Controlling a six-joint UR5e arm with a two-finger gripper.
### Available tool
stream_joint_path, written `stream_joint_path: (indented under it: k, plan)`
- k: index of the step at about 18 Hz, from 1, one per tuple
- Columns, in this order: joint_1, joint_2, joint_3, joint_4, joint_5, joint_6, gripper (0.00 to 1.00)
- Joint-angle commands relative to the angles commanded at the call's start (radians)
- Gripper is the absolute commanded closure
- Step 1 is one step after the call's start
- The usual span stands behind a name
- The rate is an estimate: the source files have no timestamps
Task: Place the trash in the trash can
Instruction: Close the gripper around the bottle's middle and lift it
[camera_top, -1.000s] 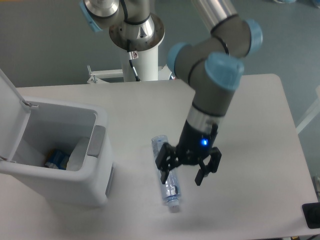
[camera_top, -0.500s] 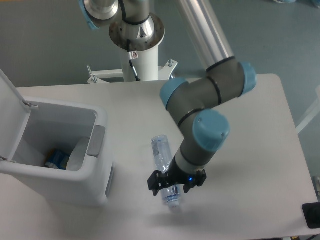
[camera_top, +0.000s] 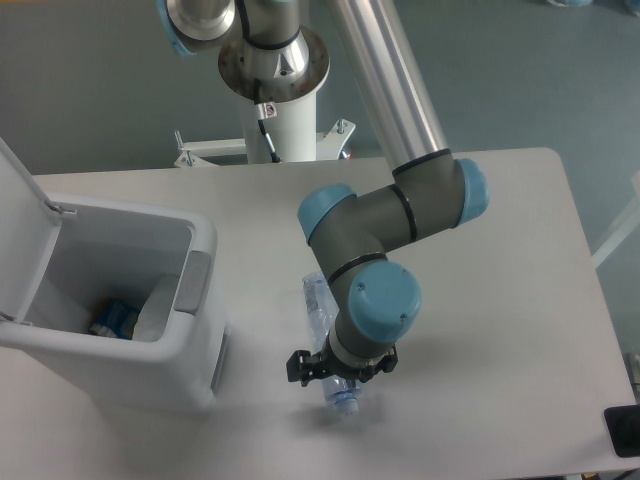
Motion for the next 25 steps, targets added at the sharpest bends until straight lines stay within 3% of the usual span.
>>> stream_joint_path:
  k: [7, 8, 11, 16, 21, 25]
  plan:
    - [-0.021, -0.032, 0.002, 0.003, 0.064, -0.034, 0.0]
    - [-0.023, -0.034, 0.002, 0.003, 0.071, -0.038, 0.04]
    - [-0.028, -0.037, 0.003, 0.005, 0.072, -0.055, 0.29]
    - [-0.028, -0.058, 0.04, 0.006, 0.074, -0.13, 0.53]
    - [-0.026, -0.054, 0.063, 0.005, 0.072, -0.141, 0.57]
    - [-0.012, 0.004, 0.095, 0.006, 0.048, -0.138, 0.57]
